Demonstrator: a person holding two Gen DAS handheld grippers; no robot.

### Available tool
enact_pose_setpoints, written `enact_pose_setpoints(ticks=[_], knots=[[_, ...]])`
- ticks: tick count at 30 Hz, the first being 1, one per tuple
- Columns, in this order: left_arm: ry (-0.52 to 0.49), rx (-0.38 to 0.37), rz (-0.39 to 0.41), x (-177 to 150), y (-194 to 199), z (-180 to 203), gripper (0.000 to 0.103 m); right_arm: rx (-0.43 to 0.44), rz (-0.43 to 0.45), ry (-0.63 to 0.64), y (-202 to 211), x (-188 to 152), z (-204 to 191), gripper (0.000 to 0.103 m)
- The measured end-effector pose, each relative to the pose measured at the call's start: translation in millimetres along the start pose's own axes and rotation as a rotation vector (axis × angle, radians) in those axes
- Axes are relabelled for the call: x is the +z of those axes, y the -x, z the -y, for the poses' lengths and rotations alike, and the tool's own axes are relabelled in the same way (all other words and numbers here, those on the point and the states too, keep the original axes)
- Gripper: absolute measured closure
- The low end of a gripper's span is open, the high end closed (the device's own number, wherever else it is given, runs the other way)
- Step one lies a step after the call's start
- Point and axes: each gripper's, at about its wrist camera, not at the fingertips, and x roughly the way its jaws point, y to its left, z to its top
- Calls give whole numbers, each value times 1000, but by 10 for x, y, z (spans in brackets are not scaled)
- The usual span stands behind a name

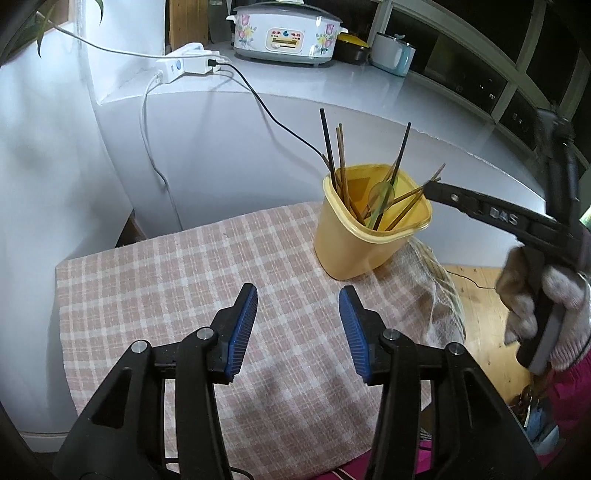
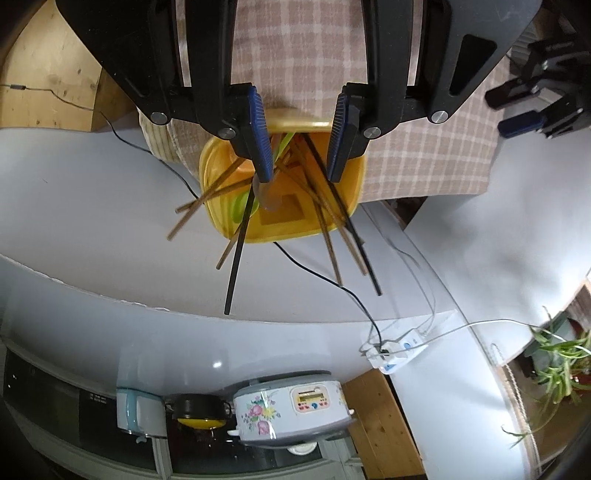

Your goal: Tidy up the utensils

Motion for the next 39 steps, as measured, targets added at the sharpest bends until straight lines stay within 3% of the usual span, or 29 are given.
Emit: enact_pose_setpoints(ticks=[3, 8, 10, 12, 16, 19, 28, 33, 39], knots=[[-6, 11, 7, 15, 26, 23, 48, 9, 9, -12, 133, -78, -34, 73], [-40, 55, 54, 50, 147, 121, 40, 19, 22, -27, 337, -213, -112, 60], [-55, 85, 75, 73, 199, 155, 28, 18, 24, -23, 416, -271, -156, 59], [-72, 103, 102, 90, 261, 194, 24, 13, 28, -19, 485, -318, -198, 58], [-83, 117, 129, 125, 368, 239, 17, 19, 41, -44, 595, -368, -243, 49], [-80, 116, 149, 148, 440, 271, 11, 19, 55, -54, 659, -386, -269, 48], [-59, 117, 184, 189, 600, 330, 5, 1, 86, -31, 791, -403, -348, 47], [-47, 154, 181, 209, 650, 354, 1, -2, 101, -25, 830, -432, -386, 45], [-39, 112, 186, 164, 729, 339, 1, 0, 115, -32, 868, -467, -407, 45]])
